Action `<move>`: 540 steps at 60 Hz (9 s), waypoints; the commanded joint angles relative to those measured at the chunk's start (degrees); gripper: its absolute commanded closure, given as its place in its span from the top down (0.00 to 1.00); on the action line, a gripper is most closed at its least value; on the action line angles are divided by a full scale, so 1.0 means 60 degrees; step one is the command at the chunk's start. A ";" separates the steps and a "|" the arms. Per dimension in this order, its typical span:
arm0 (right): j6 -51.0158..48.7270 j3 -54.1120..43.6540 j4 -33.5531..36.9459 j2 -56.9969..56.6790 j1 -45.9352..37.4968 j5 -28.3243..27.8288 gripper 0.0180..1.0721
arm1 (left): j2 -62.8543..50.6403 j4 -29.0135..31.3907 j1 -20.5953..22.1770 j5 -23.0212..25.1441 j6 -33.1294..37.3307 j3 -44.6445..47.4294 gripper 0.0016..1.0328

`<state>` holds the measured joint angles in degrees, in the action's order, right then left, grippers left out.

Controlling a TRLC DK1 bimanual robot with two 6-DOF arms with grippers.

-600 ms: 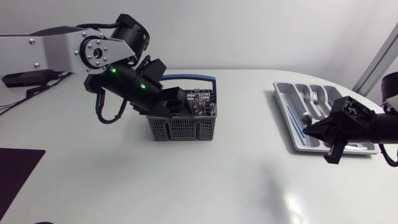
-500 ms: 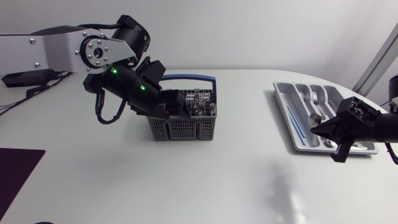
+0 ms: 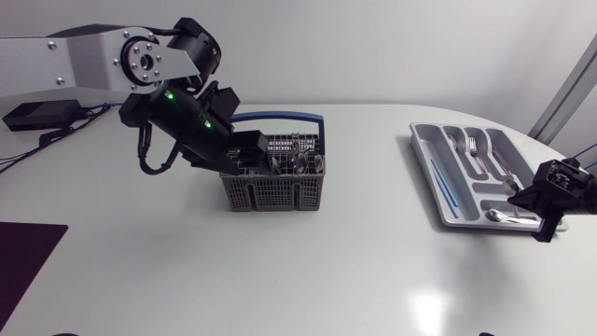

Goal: Unload the cutlery basket into the drawer organizer.

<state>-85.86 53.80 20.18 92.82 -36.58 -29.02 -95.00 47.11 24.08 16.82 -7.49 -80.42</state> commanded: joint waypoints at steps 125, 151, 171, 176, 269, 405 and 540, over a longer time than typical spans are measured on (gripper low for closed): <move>0.2797 -0.2771 -0.1650 -0.3047 0.2112 0.1965 0.72 | -0.1730 -0.0543 0.0367 -0.1148 -0.2590 -0.1523 0.79; 0.5287 -0.3591 -0.0610 -0.5391 0.5774 0.3034 0.76 | -0.2257 -0.0733 0.0382 -0.0811 -0.2781 -0.1875 0.70; 0.6913 -0.3679 -0.0698 -0.5289 0.7898 0.3591 0.76 | -0.2404 -0.0879 0.0323 -0.0547 -0.2825 -0.1904 0.55; 0.7192 -0.3693 -0.0845 -0.5157 0.8323 0.3723 0.76 | -0.2404 -0.0967 0.0323 -0.0547 -0.2825 -0.1889 0.47; 0.7866 -0.3767 -0.1108 -0.4805 0.9524 0.4016 0.76 | -0.2960 0.1186 0.0074 0.0185 -0.3220 -0.3427 0.40; 0.8027 -0.3869 -0.1123 -0.5113 0.9685 0.3884 0.76 | -0.3649 0.1479 0.0367 0.0141 -0.3118 -0.3984 0.03; 0.9330 -0.3503 -0.1797 -0.4512 1.1487 0.4455 0.76 | 0.0790 -0.0147 0.0441 0.0712 -0.2136 -0.1274 0.03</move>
<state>-31.29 32.97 9.02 66.98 31.94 -2.83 -93.06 47.48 26.17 20.75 -22.41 -90.72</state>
